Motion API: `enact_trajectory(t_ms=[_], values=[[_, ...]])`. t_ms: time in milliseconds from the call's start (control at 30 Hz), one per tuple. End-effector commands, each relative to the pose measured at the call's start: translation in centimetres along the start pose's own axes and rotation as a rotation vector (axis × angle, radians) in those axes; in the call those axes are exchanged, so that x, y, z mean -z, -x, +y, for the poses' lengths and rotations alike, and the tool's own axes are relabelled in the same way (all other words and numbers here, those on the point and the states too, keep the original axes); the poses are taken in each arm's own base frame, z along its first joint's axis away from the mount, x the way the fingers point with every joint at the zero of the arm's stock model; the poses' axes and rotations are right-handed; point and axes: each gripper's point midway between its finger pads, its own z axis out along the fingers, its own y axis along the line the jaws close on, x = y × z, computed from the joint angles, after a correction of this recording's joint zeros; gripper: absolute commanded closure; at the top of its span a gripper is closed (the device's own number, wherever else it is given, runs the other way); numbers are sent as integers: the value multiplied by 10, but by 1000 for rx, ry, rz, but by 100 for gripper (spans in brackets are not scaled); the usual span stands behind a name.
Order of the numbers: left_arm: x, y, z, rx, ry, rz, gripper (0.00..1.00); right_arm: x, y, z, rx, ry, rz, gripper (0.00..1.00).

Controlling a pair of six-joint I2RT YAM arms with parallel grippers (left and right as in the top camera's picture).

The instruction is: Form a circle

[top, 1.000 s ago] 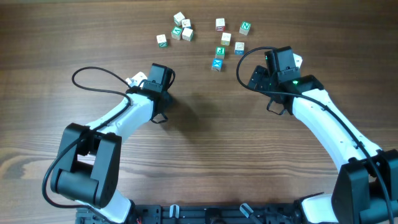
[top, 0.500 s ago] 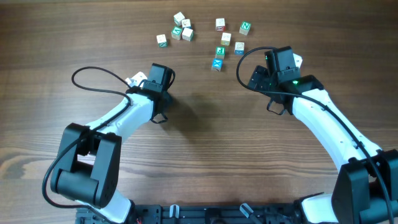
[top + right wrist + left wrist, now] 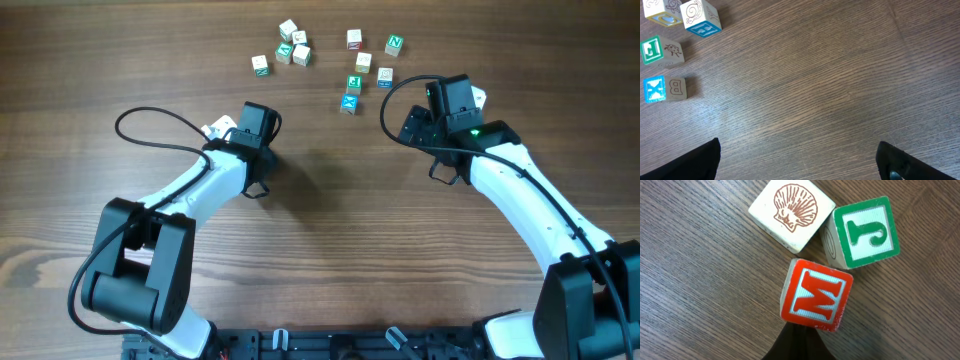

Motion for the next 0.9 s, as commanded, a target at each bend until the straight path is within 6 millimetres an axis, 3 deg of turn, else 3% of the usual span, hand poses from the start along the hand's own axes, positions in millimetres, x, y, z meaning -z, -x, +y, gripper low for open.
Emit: enact_trajectory(t_ms=[0,400,567,667,733,867], values=[[-3,3,3,16,22,-19,96,2,3,-2,-10,-10,-17,0],[-2,0,3,15,17,-4,96,2,3,-2,-10,-10,-17,0],[16,-9,-4,-8,-14,20,96,2,3,-2,-10,-10,-17,0],[40,-18,-12,-48,-49,17,96,2,3,-2,-10,-10,-17,0],[64,-13,-18,-47,-102,-10,96,2,3,-2,-10,-10,-17,0],[141,35,-12,29,-227,-228,96,2,3,-2,-10,-10,-17,0]])
